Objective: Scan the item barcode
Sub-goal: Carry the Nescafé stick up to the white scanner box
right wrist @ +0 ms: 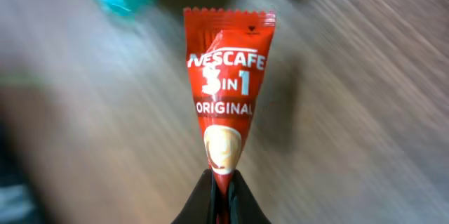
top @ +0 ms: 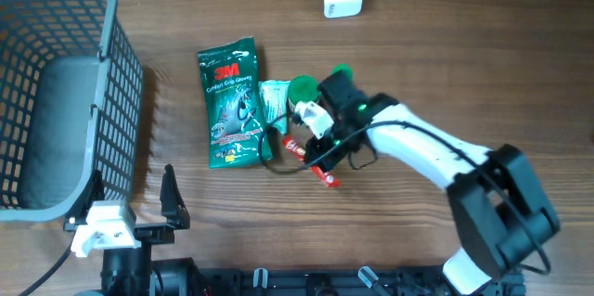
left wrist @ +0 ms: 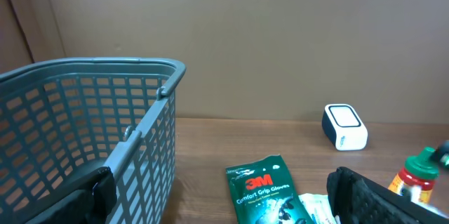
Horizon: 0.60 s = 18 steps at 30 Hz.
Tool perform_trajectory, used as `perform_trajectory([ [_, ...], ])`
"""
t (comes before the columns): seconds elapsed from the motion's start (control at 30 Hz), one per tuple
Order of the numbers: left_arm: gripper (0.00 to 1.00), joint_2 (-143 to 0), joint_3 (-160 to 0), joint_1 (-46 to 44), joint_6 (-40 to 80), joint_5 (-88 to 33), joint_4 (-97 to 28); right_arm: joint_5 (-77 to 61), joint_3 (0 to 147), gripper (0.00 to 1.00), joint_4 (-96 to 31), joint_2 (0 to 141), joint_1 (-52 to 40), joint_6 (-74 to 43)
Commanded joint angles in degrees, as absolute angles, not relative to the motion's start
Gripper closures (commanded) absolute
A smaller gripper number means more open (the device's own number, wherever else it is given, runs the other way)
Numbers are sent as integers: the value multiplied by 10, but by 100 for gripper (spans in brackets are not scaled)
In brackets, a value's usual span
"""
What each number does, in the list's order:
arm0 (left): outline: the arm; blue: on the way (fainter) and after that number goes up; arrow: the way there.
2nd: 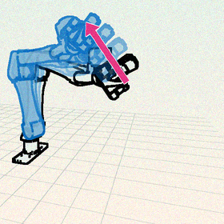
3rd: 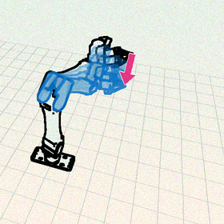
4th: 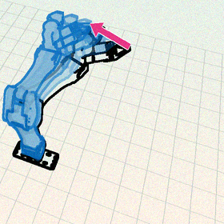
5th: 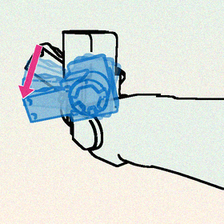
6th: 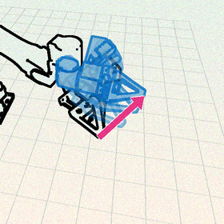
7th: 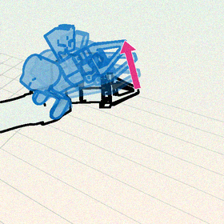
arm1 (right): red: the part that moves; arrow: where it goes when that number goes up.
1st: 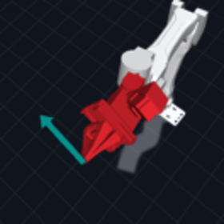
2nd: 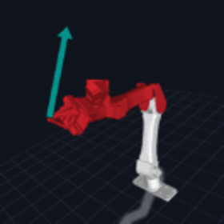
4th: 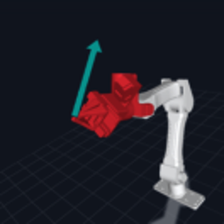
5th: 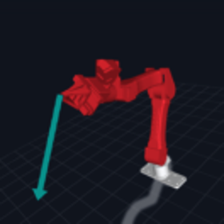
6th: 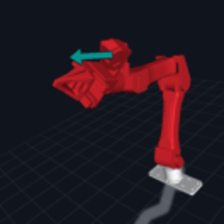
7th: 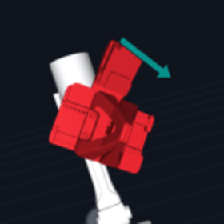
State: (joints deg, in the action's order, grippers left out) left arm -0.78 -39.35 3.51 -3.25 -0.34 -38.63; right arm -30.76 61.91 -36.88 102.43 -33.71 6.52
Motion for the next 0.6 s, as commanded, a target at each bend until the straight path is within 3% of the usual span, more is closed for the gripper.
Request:
perform_trajectory([
  [0.0,0,-3,-392,40,-25,-2,-385,-639,640,96,-431,987,-293,37],
  [0.2,0,-3,-392,40,-25,-2,-385,-869,640,96,-558,987,-275,15],
  [0.5,0,-3,-392,40,-25,-2,-385,-930,640,96,-584,987,-274,-378],
  [0.57,0,-3,-392,40,-25,-2,-385,-930,640,96,-584,987,-274,-394],
])
